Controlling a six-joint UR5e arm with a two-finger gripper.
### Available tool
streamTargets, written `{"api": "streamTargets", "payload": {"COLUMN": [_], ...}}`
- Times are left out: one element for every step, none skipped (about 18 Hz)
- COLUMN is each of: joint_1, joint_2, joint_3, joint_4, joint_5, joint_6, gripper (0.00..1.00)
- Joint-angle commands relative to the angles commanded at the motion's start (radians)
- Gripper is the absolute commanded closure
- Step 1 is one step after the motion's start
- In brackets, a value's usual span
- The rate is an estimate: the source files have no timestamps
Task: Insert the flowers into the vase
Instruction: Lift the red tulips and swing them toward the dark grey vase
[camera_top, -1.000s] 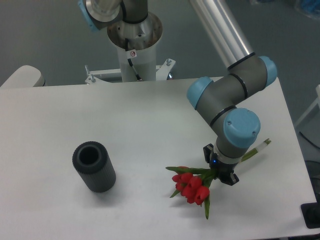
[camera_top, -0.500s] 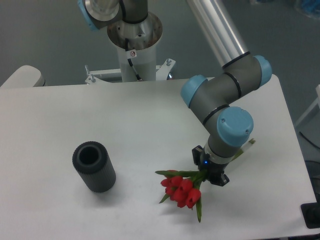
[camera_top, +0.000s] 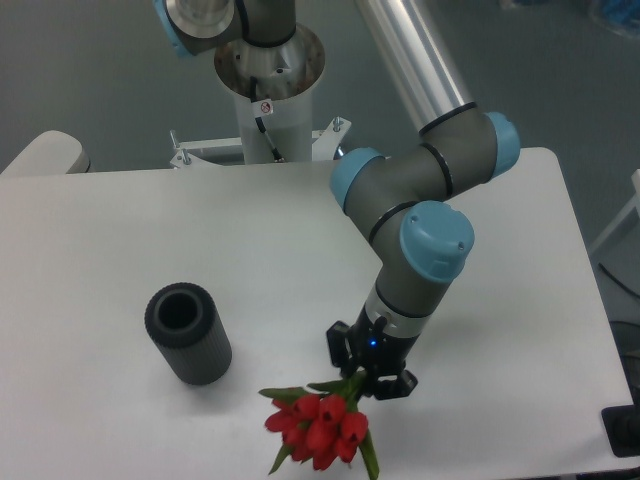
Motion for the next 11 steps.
{"api": "streamTargets", "payload": {"joint_1": [0.0, 0.002, 0.005, 0.009, 0.014, 0.018, 0.021, 0.026, 0.028, 0.029, 0.034], "joint_2": [0.005, 0.008, 0.012, 0.018, 0.019, 0.019, 0.019, 0.02, 0.02, 0.02, 0.022], "joint_3": [0.0, 0.005, 0.003, 0.0, 0.0, 0.0, 0.002, 0.002, 0.002, 0.003, 0.006], "joint_4": [0.002, 0.003, 0.012, 0.029, 0.049, 0.067, 0.074, 0.074, 0.074, 0.074, 0.074], "joint_5": [-0.023, -0.063, -0.116, -0.174, -0.228, -0.279, -0.332, -0.388, -0.44, -0.478, -0.508], "joint_6": [-0.008, -0.009, -0.015, -0.029, -0.044, -0.055, -0.063, -0.072, -0.08, -0.083, -0.083], "gripper": [0.97, 0.97, 0.97, 0.97, 0.97, 0.97, 0.97, 0.97, 0.97, 0.97, 0.97]}}
